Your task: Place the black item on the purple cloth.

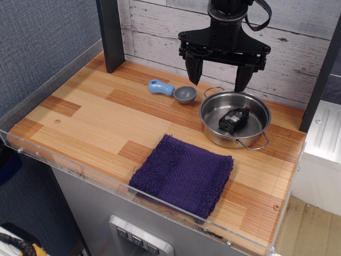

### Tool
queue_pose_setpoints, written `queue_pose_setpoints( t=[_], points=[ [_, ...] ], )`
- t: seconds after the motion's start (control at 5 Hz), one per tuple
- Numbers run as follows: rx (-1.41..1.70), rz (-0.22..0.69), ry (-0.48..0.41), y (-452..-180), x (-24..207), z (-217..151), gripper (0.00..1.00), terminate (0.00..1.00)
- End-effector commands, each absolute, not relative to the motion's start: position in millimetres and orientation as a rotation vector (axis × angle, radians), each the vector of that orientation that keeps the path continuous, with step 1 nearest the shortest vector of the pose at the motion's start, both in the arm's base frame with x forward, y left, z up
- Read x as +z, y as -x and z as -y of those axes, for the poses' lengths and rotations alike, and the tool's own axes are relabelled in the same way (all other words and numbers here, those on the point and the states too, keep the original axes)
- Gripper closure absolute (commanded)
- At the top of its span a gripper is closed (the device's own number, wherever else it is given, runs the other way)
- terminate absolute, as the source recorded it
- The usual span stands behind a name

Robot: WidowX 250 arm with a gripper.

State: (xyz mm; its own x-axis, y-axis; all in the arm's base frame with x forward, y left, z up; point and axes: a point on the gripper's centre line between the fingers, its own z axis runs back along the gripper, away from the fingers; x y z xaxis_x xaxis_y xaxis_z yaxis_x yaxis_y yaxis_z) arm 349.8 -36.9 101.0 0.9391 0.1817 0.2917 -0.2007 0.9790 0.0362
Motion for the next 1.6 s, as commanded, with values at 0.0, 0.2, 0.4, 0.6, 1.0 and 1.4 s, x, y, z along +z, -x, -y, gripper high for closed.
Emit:
queue_pose_setpoints(
  t=[0.0, 0.2, 0.4, 0.6, 1.0, 1.4],
  points=[
    [0.195, 0.292, -0.066, -349.8, 101.0, 36.9, 0.0, 0.0],
    [0.222, 0.289, -0.069, -354.0, 99.8, 40.3, 0.0, 0.0],
    [0.139, 0.278, -0.085, -358.7, 91.2, 49.4, 0.0, 0.0],
    [0.092, 0.268, -0.084, -363.2, 82.1, 56.6, 0.0, 0.0],
    [-0.06, 0.257, -0.093, -369.3, 70.4, 71.9, 0.0, 0.0],
    [-0.128, 0.231, -0.082, -369.8, 54.6, 68.5, 0.0, 0.0]
  ],
)
